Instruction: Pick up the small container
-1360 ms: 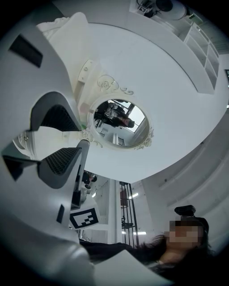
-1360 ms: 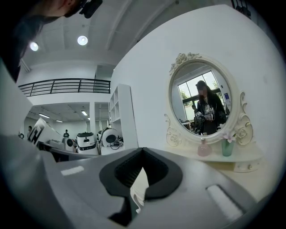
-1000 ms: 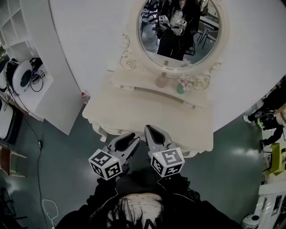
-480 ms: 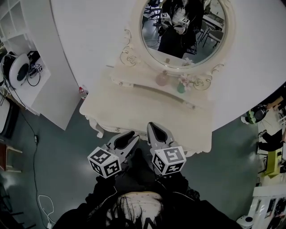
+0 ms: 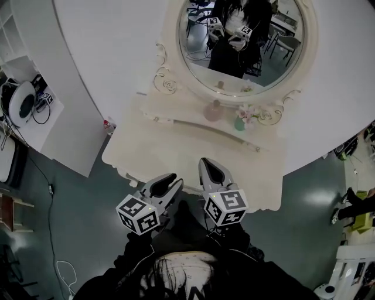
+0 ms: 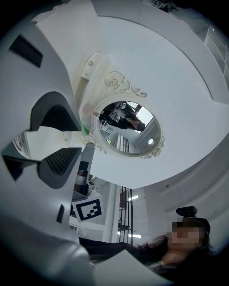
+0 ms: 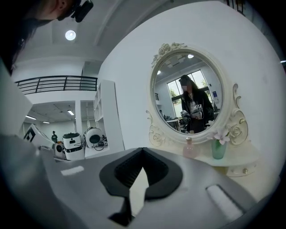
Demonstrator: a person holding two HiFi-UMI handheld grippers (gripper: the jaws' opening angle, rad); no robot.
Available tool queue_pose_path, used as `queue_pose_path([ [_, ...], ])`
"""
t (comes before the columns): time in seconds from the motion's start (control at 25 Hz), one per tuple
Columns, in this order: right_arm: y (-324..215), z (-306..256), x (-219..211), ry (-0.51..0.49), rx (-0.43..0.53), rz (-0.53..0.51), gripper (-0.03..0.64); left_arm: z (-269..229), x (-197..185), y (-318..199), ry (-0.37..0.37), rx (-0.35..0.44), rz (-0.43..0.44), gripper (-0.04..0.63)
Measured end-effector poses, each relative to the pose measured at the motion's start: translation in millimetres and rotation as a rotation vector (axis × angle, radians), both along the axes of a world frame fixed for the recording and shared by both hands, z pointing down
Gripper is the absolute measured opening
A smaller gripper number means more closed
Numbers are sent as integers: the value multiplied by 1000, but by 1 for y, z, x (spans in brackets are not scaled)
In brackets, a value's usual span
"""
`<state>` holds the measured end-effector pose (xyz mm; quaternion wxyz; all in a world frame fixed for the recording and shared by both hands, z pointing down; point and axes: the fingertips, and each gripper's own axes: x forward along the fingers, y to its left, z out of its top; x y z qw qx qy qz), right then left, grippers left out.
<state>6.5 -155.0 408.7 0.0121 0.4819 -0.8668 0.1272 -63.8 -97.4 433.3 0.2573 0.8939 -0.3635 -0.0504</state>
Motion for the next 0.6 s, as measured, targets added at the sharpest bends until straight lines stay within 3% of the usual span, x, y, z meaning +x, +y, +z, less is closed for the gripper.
queue_pose_path([
  [0.6, -132, 29, 47, 79, -12, 41, 10, 7, 33, -113, -75, -29, 19, 98],
])
